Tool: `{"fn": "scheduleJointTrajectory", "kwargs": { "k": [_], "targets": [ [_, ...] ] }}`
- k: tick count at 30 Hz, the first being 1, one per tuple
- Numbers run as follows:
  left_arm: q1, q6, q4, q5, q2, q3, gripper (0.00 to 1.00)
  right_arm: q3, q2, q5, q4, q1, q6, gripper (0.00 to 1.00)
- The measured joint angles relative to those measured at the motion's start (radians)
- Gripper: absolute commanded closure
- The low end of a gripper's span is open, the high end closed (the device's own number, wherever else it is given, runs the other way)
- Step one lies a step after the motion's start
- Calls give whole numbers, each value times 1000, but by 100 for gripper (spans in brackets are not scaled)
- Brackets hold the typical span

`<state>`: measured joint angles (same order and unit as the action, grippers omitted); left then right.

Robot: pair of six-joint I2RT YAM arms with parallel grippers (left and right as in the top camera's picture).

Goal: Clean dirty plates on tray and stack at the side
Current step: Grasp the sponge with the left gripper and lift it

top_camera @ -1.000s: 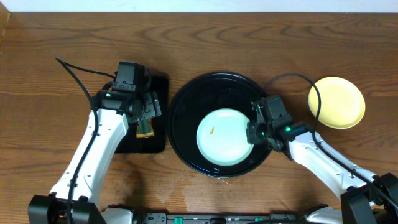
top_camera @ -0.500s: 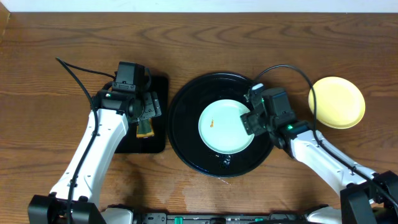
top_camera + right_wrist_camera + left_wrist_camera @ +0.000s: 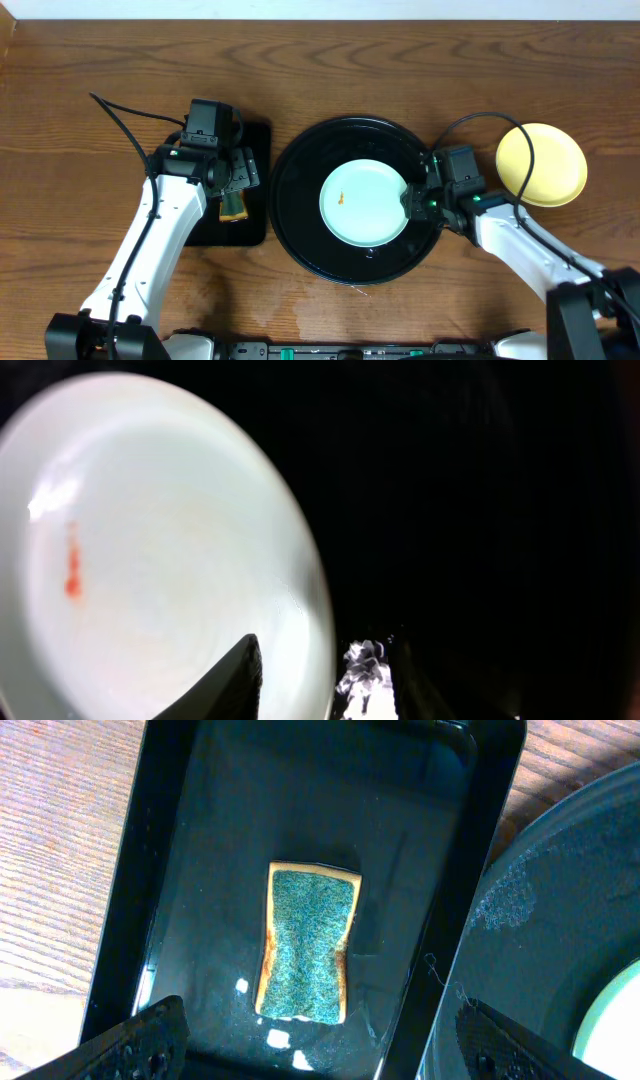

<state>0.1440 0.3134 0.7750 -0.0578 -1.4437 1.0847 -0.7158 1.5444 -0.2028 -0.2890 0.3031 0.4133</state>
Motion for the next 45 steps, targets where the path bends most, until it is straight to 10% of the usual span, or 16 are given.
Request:
{"fn": "scheduleJointTrajectory", "kwargs": {
  "k": [6, 27, 34, 45],
  "targets": [
    [0, 0, 0, 0, 0, 0, 13, -11, 84, -25, 59, -8, 45, 98],
    [1, 109, -6, 24, -19, 0, 14, -12, 101, -62, 93, -108, -158, 99],
    [0, 175, -61, -80, -137, -13, 69, -12, 101, -62, 94, -108, -181, 99],
    [1, 80, -212, -107, -388, -15, 70, -12, 101, -62, 95, -108, -188, 99]
  ]
}}
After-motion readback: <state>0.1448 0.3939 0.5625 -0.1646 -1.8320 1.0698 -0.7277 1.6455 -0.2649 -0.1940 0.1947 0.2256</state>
